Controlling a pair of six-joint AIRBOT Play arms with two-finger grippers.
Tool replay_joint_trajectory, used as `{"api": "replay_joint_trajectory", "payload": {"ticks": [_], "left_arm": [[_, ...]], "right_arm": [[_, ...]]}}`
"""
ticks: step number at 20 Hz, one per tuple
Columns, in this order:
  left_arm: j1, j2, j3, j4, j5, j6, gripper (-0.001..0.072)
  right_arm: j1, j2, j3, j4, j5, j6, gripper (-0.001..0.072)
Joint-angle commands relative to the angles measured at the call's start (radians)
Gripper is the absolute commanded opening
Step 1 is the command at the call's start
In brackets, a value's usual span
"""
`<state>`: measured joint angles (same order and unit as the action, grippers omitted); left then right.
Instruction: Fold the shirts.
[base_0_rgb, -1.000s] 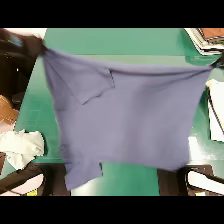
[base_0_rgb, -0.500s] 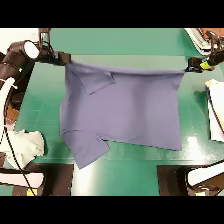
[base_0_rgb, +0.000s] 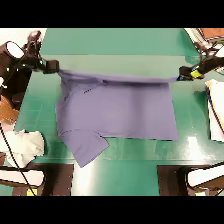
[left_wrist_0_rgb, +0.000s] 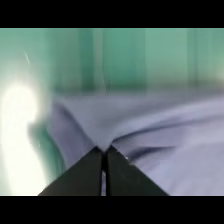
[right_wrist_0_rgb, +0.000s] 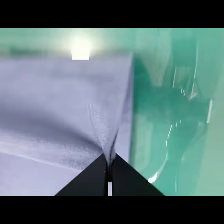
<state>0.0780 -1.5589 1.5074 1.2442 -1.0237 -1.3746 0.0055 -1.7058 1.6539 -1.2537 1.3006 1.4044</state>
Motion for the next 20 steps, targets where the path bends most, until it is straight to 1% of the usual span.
{"api": "replay_joint_trajectory", "payload": {"ticks": [1,4,7,8,9,10,11,13,15,16,18,20], "left_arm": [[0.009,0.0,-0.111,-0.031,-0.076,0.032,0.0021],[0.009,0.0,-0.208,-0.031,-0.071,0.032,0.0021],[0.009,0.0,-0.222,-0.029,-0.078,0.019,0.0023],[0.009,0.002,-0.221,-0.029,-0.085,0.012,0.006],[0.009,0.005,-0.221,-0.029,-0.092,0.011,0.0319],[0.01,0.011,-0.221,-0.027,-0.106,0.01,0.053],[0.01,0.015,-0.212,-0.017,-0.135,0.004,0.0539],[0.018,0.054,-0.206,0.015,-0.202,0.002,0.0539],[0.05,0.14,-0.241,0.012,-0.225,-0.002,0.0539],[0.071,0.206,-0.293,0.012,-0.227,-0.008,0.0539],[0.09,0.332,-0.426,0.012,-0.281,-0.021,0.054],[0.09,0.455,-0.593,-0.013,-0.33,-0.072,0.054]], "right_arm": [[0.046,0.037,-0.157,0.003,-0.061,0.001,0.0014],[0.077,0.058,-0.25,0.005,-0.101,0.002,0.0015],[0.098,0.084,-0.287,0.005,-0.105,0.002,0.0015],[0.097,0.096,-0.293,0.005,-0.102,0.002,0.0021],[0.097,0.104,-0.287,0.004,-0.085,0.002,0.0108],[0.091,0.113,-0.276,0.005,-0.064,0.002,0.0305],[0.08,0.125,-0.263,0.004,-0.038,0.002,0.034],[0.048,0.175,-0.253,0.004,0.005,0.002,0.034],[0.002,0.261,-0.296,0.006,0.013,0.002,0.034],[-0.019,0.307,-0.328,0.006,0.021,0.002,0.034],[-0.057,0.391,-0.399,0.006,0.027,0.001,0.034],[-0.077,0.452,-0.463,0.006,-0.002,0.0,0.034]]}}
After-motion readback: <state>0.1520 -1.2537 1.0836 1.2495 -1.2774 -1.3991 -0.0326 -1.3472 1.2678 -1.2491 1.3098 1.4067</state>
